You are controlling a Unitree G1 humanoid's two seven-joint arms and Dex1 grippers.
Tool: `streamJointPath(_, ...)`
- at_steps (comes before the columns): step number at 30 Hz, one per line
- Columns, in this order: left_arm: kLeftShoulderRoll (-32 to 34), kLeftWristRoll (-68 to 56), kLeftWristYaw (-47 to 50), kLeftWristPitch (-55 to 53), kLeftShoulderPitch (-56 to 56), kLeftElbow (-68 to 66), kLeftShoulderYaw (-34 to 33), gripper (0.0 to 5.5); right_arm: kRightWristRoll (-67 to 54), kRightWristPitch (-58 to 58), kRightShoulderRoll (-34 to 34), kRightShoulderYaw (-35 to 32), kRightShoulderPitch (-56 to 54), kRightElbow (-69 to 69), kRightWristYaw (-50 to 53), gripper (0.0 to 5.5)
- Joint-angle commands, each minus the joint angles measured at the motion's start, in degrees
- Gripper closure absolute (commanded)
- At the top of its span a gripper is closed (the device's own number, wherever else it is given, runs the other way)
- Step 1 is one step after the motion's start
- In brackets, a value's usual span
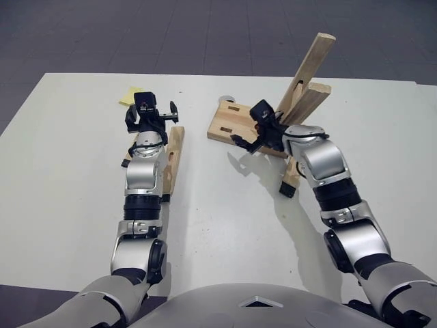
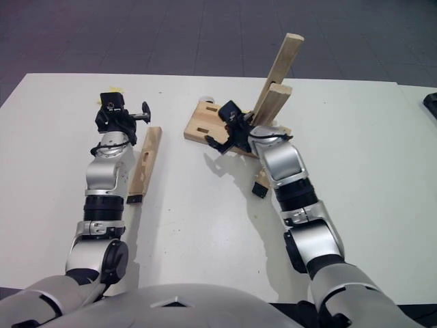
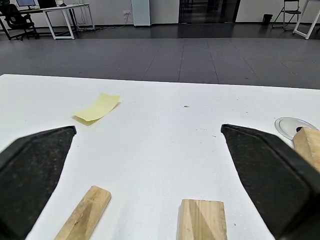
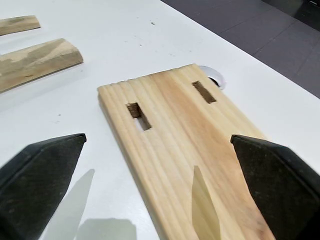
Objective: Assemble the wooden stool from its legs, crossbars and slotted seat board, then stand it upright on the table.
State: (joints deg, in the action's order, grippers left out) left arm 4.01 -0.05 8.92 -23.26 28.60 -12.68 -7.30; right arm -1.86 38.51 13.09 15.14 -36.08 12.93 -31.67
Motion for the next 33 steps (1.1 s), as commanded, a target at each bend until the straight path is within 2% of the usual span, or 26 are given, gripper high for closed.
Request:
streamJointPath(1, -0.11, 0.52, -0.01, -0.98, 0.29, 0.42, 0.75, 0.1, 1.36, -3.87, -4.14, 1.98, -3.07, 8.04, 0.95, 0.11)
streamJointPath(8, -1.68, 0.6, 0.68, -1.18, -1.07, 0.94, 1.79, 0.1, 4.99, -9.95, -7.89, 4.95, -7.58, 20.35, 0.67, 0.11)
streamJointPath(16, -2.39, 0.21, 1.74, -0.5, -1.13, 0.22, 1.19, 0.1, 5.41, -7.82, -10.21, 5.98, -12.14, 32.02, -6.68, 0.11)
streamJointPath(21, -2.76, 0.15, 2.33, 0.15, -0.7, -0.65, 0.7, 0.1, 9.11, -12.26, -9.4, 11.75, -13.46, 31.75, -14.17, 0.11)
streamJointPath(25, -2.78, 0.18, 2.44, 0.38, -0.71, -0.79, 0.41, 0.1, 10.42, -12.76, -3.47, 17.48, -8.73, 20.01, -25.16, 0.11)
streamJointPath(29, -2.83, 0.31, 2.94, 0.29, -1.56, -0.19, 0.07, 0.1, 11.94, -16.69, 8.28, 22.52, -2.83, 0.94, -35.28, 0.11)
streamJointPath(33, -2.93, 0.43, 3.15, -0.18, -2.45, 0.85, 0.17, 0.1, 18.3, -23.05, 18.55, 23.81, 0.26, -11.4, -36.11, 0.11)
